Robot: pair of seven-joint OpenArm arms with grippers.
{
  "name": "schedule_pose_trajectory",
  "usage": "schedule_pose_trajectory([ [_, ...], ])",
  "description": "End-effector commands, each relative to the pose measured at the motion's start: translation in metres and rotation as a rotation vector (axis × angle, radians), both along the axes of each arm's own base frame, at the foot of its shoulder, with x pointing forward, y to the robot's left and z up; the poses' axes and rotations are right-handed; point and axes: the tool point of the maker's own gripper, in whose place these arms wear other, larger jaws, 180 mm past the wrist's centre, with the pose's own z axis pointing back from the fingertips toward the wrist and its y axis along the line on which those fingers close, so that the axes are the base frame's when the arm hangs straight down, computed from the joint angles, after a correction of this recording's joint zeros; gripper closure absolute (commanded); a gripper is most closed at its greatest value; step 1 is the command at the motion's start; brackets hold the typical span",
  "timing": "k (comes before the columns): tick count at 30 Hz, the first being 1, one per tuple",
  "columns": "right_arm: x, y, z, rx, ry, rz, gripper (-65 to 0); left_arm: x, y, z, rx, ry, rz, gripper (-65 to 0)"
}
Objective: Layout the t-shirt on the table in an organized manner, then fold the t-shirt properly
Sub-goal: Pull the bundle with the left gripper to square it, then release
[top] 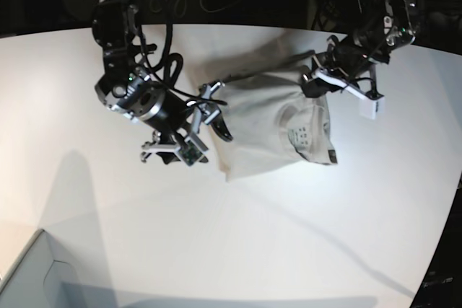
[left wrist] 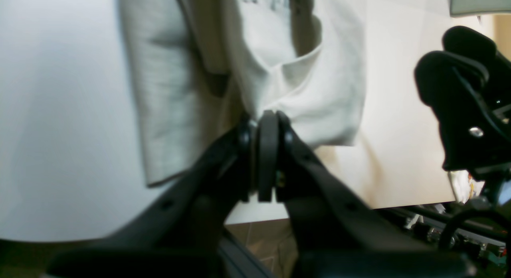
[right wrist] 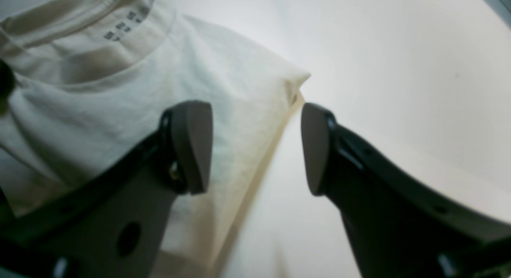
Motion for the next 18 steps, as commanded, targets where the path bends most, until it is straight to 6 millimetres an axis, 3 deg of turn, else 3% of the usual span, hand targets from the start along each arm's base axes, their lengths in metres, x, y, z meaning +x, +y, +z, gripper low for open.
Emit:
schedule_pose_trajectory([
  [1, 0.009, 0.005, 0.018, 0.042, -0.052, -0.002, -35.1, 0.004, 0.003, 0.009, -0.007, -0.033, 0.002, 0.0],
  [9, 0.009, 0.005, 0.017, 0.044, -0.049, -0.003, -35.1, -0.010, 0.062, 0.003, 0.055, -0.002, 0.139, 0.0],
  [13, 0.008, 0.006, 0.016, 0.044, -0.047, 0.000, -35.1, -0.019, 0.070, -0.022, 0.032, 0.066, 0.177, 0.0],
  [18, 0.005, 0.008, 0.014, 0.046, -0.040, 0.003, -35.1, -0.010, 0.082, -0.044, 0.014, 0.117, 0.193, 0.0],
])
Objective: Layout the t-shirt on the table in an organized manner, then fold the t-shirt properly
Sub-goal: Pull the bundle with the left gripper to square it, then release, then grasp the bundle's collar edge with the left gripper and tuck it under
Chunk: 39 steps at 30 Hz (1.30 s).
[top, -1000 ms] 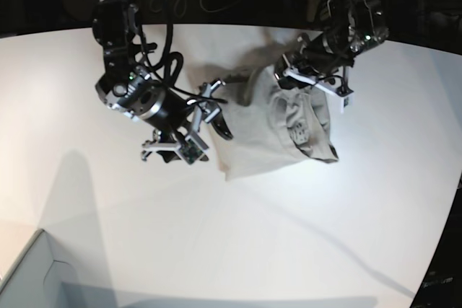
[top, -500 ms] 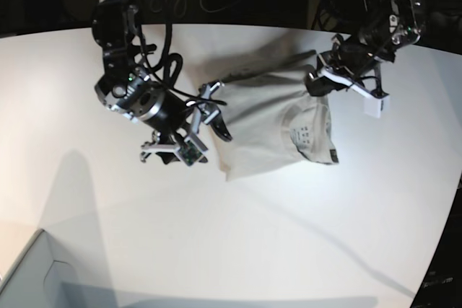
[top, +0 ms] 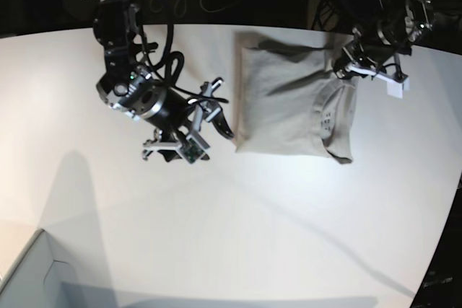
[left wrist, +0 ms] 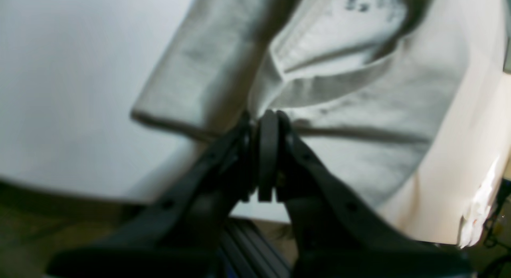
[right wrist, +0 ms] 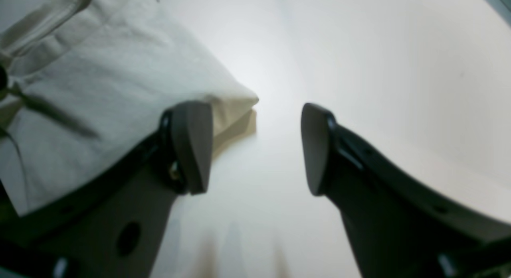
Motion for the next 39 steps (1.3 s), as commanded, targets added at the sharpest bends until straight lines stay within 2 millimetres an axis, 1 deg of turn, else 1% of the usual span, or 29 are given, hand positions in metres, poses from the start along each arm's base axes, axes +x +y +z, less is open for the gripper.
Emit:
schedule_pose_trajectory([
  [1, 0.008, 0.005, 0.017, 0.042, -0.049, -0.002, -35.1, 0.012, 0.010, 0.009, 0.015, -0.040, 0.006, 0.0],
  [2, 0.008, 0.005, 0.016, 0.042, -0.047, -0.002, -35.1, 0.014, 0.013, 0.009, 0.018, -0.039, 0.008, 0.0],
  [5, 0.003, 0.005, 0.012, 0.042, -0.035, -0.004, -35.1, 0.020, 0.025, 0.016, 0.050, -0.057, -0.001, 0.0],
  [7, 0.002, 0.003, 0.011, 0.042, -0.030, -0.007, -35.1, 0.024, 0.028, 0.024, 0.067, -0.078, -0.008, 0.0],
  [8, 0.002, 0.003, 0.011, 0.042, -0.030, -0.007, -35.1, 0.025, 0.029, 0.025, 0.073, -0.082, -0.010, 0.0],
  [11, 0.002, 0.003, 0.011, 0.041, -0.032, -0.008, -35.1, 0.024, 0.043, 0.027, 0.091, -0.080, 0.015, -0.5],
  [13, 0.002, 0.003, 0.012, 0.042, -0.033, -0.008, -35.1, 0.026, 0.047, 0.029, 0.092, -0.085, 0.026, -0.9],
  [14, 0.002, 0.003, 0.012, 0.042, -0.033, -0.008, -35.1, 0.025, 0.047, 0.028, 0.093, -0.082, 0.024, -2.7],
  [15, 0.002, 0.003, 0.012, 0.042, -0.033, -0.008, -35.1, 0.025, 0.048, 0.028, 0.097, -0.080, 0.023, -6.0],
  [17, 0.002, 0.003, 0.012, 0.042, -0.035, -0.008, -35.1, 0.025, 0.052, 0.030, 0.103, -0.086, 0.036, -15.3],
  [19, 0.002, 0.003, 0.012, 0.042, -0.035, -0.008, -35.1, 0.026, 0.057, 0.032, 0.107, -0.088, 0.049, -27.4],
  [20, 0.002, 0.003, 0.012, 0.042, -0.035, -0.008, -35.1, 0.026, 0.060, 0.033, 0.110, -0.090, 0.056, -32.1],
  [21, 0.002, 0.003, 0.012, 0.042, -0.035, -0.008, -35.1, 0.026, 0.064, 0.036, 0.116, -0.099, 0.066, -34.9],
  [22, 0.002, 0.003, 0.012, 0.042, -0.035, -0.008, -35.1, 0.026, 0.068, 0.039, 0.117, -0.108, 0.080, -36.6],
  [26, 0.002, 0.002, 0.012, 0.040, -0.035, -0.008, -35.1, 0.033, 0.085, 0.066, 0.158, -0.178, 0.115, -36.7],
  [27, 0.002, 0.002, 0.012, 0.040, -0.035, -0.008, -35.1, 0.037, 0.089, 0.072, 0.173, -0.193, 0.114, -36.8],
  [29, 0.002, 0.002, 0.012, 0.040, -0.035, -0.008, -35.1, 0.054, 0.093, 0.081, 0.189, -0.222, 0.096, -36.9],
  [31, 0.002, 0.002, 0.012, 0.040, -0.035, -0.008, -35.1, 0.070, 0.088, 0.077, 0.176, -0.218, 0.056, -37.0],
  [32, 0.002, 0.002, 0.012, 0.040, -0.035, -0.008, -35.1, 0.078, 0.088, 0.076, 0.176, -0.216, 0.042, -37.0],
  [34, 0.002, 0.003, 0.012, 0.040, -0.035, -0.007, -35.1, 0.094, 0.078, 0.069, 0.171, -0.196, -0.022, -37.0],
  [36, 0.002, 0.003, 0.012, 0.040, -0.035, -0.007, -35.1, 0.106, 0.067, 0.065, 0.172, -0.184, -0.080, -37.2],
  [37, 0.002, 0.002, 0.012, 0.040, -0.035, -0.008, -35.1, 0.110, 0.064, 0.064, 0.175, -0.179, -0.101, -38.2],
  [39, 0.002, 0.002, 0.012, 0.040, -0.035, -0.008, -35.1, 0.116, 0.058, 0.065, 0.181, -0.176, -0.131, -42.1],
])
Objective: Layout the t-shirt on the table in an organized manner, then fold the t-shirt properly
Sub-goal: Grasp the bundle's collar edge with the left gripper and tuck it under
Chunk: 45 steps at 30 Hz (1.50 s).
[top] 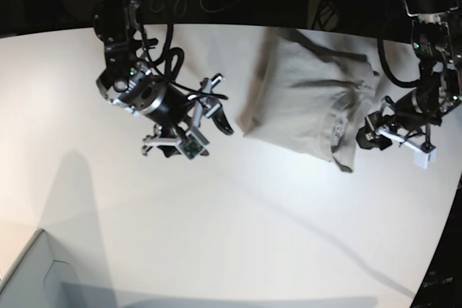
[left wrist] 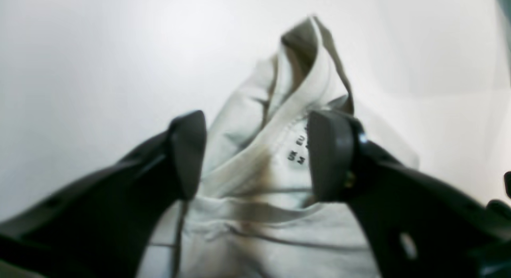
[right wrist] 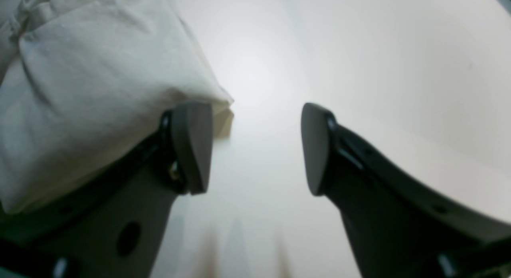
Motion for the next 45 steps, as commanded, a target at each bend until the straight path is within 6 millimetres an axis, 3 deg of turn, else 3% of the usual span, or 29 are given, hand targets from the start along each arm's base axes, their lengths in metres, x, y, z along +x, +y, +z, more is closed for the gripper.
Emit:
schedule_pose_trajectory([
  [1, 0.008, 0.003, 0.017, 0.039, -0.051, -0.005, -35.1, 0.012, 0.005, 0.015, 0.017, -0.044, -0.008, -44.2],
  [8, 0.008, 0.003, 0.017, 0.039, -0.052, -0.005, -35.1, 0.007, 0.010, -0.019, -0.008, 0.056, 0.013, -48.1],
  [15, 0.008, 0.003, 0.017, 0.039, -0.052, -0.005, -35.1, 0.012, -0.006, -0.045, 0.080, 0.154, -0.079, -46.3],
  [17, 0.008, 0.003, 0.017, 0.037, -0.052, -0.004, -35.1, 0.016, -0.011, -0.044, 0.090, 0.151, -0.101, -38.4],
  [23, 0.008, 0.002, 0.017, 0.036, -0.052, -0.004, -35.1, 0.040, -0.035, -0.037, 0.164, 0.035, -0.187, -3.3],
  [24, 0.009, 0.002, 0.017, 0.036, -0.052, -0.006, -35.1, 0.048, -0.039, -0.033, 0.188, 0.008, -0.214, 0.0],
  [30, 0.014, -0.020, 0.015, 0.027, -0.050, -0.065, -35.1, 0.076, -0.079, -0.035, 0.346, -0.053, -0.411, 0.0],
  [36, 0.015, -0.065, 0.008, 0.010, -0.032, -0.190, -35.1, 0.101, -0.164, -0.032, 0.438, -0.198, -0.656, 0.0],
  [40, 0.006, -0.095, 0.007, -0.011, -0.030, -0.272, -35.1, 0.106, -0.227, -0.028, 0.430, -0.246, -0.775, 0.0],
  [42, 0.002, -0.105, 0.011, -0.021, -0.040, -0.295, -35.1, 0.111, -0.248, -0.022, 0.418, -0.260, -0.796, 0.0],
  [45, -0.001, -0.118, 0.017, -0.034, -0.056, -0.329, -35.1, 0.115, -0.261, -0.019, 0.406, -0.265, -0.799, 0.0],
])
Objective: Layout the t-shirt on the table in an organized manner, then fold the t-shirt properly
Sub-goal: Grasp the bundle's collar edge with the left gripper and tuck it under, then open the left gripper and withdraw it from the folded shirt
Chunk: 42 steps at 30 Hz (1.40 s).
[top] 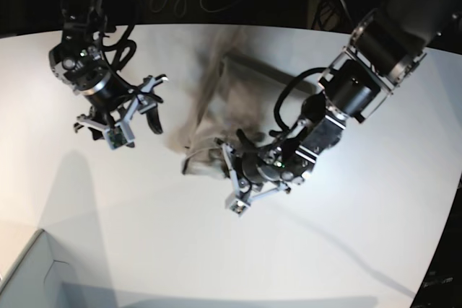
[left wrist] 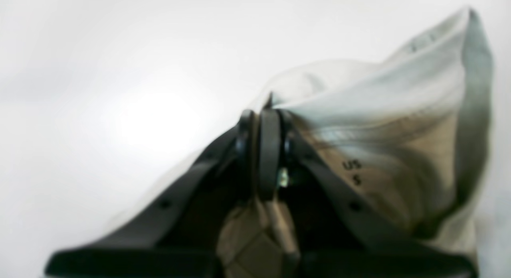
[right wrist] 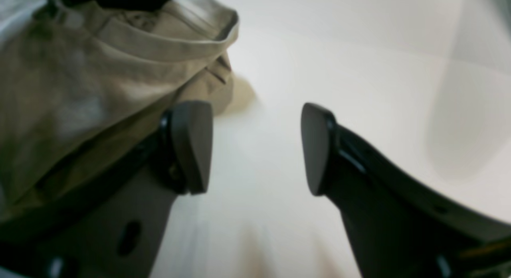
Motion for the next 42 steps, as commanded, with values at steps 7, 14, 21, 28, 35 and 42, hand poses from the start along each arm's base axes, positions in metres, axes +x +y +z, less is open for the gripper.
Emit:
schedule_pose_trajectory([
  [7, 0.000, -0.011, 0.021, -0.002, -0.071, -0.027, -35.1, 0.043, 0.011, 0.038, -0.004, -0.102, 0.030, 0.0],
  [14, -0.006, -0.010, 0.019, -0.003, -0.061, -0.023, -35.1, 0.045, 0.019, 0.032, 0.014, -0.083, 0.049, 0.0],
  [21, -0.007, -0.008, 0.018, 0.001, -0.056, -0.023, -35.1, 0.045, 0.025, 0.030, 0.023, -0.074, 0.056, -3.4],
  [28, -0.011, 0.001, 0.015, 0.020, -0.047, -0.014, -35.1, 0.050, 0.021, 0.039, 0.014, -0.094, 0.050, -35.3],
  [35, -0.013, 0.006, 0.019, 0.032, -0.056, -0.019, -32.0, 0.059, 0.014, 0.086, -0.033, -0.220, 0.002, -43.2],
  [42, -0.006, 0.040, 0.044, 0.071, -0.123, 0.043, -2.3, 0.075, 0.068, 0.141, -0.169, -0.337, 0.168, -43.2],
])
